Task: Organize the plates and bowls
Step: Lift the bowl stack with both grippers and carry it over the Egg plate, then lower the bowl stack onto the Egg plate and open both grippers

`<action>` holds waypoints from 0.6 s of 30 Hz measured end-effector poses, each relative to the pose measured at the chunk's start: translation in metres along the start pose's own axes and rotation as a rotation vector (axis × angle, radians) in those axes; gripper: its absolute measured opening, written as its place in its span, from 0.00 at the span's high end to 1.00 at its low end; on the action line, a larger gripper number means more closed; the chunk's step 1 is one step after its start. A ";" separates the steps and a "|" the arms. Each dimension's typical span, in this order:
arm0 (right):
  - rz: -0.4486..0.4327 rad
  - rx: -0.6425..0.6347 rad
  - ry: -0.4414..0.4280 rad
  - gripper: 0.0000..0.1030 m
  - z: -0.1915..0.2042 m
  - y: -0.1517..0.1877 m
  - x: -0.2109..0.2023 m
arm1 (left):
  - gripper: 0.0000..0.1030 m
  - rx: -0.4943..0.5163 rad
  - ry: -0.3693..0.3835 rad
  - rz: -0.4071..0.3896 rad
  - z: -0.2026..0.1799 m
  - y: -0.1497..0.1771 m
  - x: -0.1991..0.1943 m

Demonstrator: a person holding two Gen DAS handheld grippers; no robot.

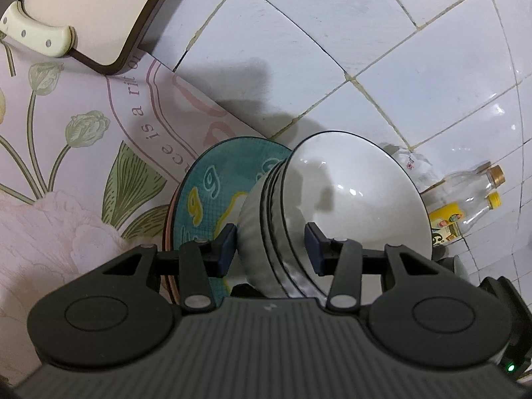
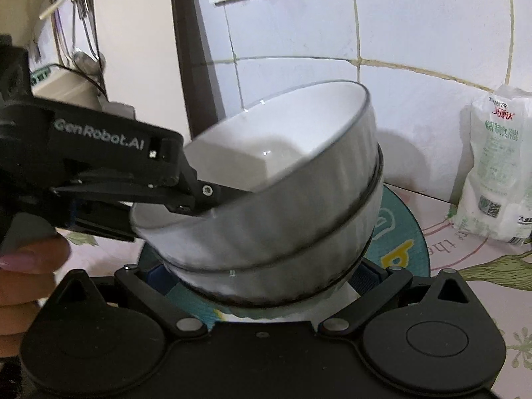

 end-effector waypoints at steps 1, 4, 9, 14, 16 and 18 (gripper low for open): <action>-0.005 -0.003 0.017 0.01 0.001 0.001 0.001 | 0.58 0.007 -0.008 -0.001 -0.002 0.001 -0.001; -0.033 -0.007 0.059 0.00 0.007 0.006 0.002 | 0.49 0.019 -0.045 -0.015 -0.011 0.006 -0.007; -0.048 -0.011 0.085 0.00 0.015 0.022 -0.010 | 0.38 0.131 -0.094 -0.090 -0.034 0.014 -0.032; -0.125 -0.023 0.088 0.00 0.023 0.034 -0.052 | 0.34 0.252 -0.130 -0.159 -0.050 0.029 -0.066; -0.164 -0.012 0.087 0.00 0.025 0.042 -0.073 | 0.33 0.285 -0.141 -0.187 -0.055 0.039 -0.080; -0.226 0.023 0.071 0.00 0.025 0.056 -0.091 | 0.33 0.296 -0.143 -0.215 -0.060 0.047 -0.091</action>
Point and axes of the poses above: each gripper's, at about its wrist camera, not at the fingertips, and x roughly the way its jaws point, z to its left, y to its underside, the point moved 1 cm from there along x, roughly the way its jaws point, and after that the axes turned 1 degree about -y, right-handed, at the moved point
